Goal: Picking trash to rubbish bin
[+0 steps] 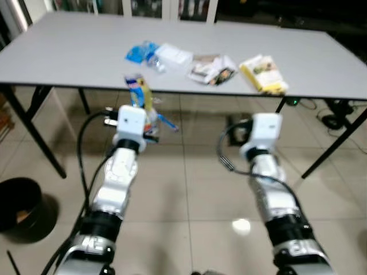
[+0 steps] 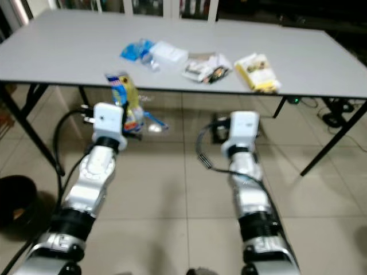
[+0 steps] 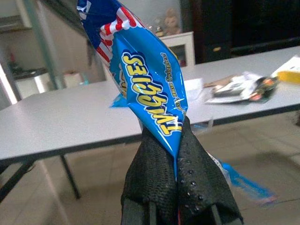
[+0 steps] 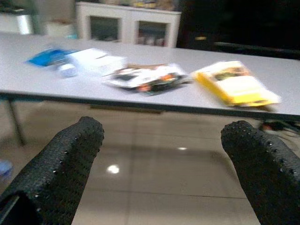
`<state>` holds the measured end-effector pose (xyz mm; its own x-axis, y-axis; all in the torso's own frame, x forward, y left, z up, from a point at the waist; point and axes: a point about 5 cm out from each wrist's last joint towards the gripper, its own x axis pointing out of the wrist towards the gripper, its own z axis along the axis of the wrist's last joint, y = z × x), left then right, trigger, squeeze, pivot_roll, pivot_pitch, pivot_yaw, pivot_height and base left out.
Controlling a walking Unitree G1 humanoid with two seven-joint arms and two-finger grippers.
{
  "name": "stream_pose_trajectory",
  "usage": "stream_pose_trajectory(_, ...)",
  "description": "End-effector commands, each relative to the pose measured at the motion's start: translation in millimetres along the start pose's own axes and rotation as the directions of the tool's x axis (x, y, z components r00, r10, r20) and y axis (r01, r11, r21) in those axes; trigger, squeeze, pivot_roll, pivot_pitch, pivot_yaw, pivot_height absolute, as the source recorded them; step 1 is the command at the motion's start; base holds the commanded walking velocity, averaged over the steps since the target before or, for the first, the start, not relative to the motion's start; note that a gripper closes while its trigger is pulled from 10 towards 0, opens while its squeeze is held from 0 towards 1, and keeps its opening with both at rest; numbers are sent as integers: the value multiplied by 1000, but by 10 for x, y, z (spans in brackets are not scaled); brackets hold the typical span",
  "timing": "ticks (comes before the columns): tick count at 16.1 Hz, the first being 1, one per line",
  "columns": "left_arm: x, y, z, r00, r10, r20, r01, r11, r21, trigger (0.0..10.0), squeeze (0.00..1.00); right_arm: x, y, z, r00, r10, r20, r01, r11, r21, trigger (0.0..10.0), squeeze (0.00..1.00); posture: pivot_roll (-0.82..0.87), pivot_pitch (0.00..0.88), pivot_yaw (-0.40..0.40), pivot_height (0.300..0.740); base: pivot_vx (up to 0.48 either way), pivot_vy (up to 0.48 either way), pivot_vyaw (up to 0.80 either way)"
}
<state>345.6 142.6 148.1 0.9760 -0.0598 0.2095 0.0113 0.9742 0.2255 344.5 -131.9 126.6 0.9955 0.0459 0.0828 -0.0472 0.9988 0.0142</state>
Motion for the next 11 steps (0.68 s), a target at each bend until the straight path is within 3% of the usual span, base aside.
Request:
stream_pose_trajectory(1, -5, -37, -5, 1000, -23, 0, 23, 1000, -2, 10000, 0, -11, -93, -20, 1000, -24, -11, 24, 1000, 2, 10000, 0, 0, 47, -54, 740, 0, 0, 0)
stream_pose_trajectory(4, -7, -40, -10, 1000, -26, -2, 26, 1000, -4, 10000, 0, -11, -92, -38, 1000, -23, -19, 23, 1000, 3, 10000, 0, 0, 45, -55, 740, 0, 0, 0)
stream_pose_trajectory(7, -13, -45, -50, 999, -33, -22, 33, 999, 0, 10000, 0, -22, -77, -137, 997, -4, -79, 0, 999, -51, 10000, 0, -2, 45, -52, 740, 0, 0, 0)
stream_pose_trajectory(9, -61, -34, -198, 995, -39, -89, 38, 999, -20, 10000, 0, -94, -93, -332, 988, 4, -153, -20, 995, -100, 10000, 0, -1, 47, -54, 740, 0, 0, 800)
stream_pose_trajectory(11, -124, -14, -361, 986, -68, -155, 67, 998, -11, 10000, 0, -162, -146, -483, 977, -5, -212, -15, 996, -90, 10000, 0, 1, 48, -56, 740, 0, 0, 800)
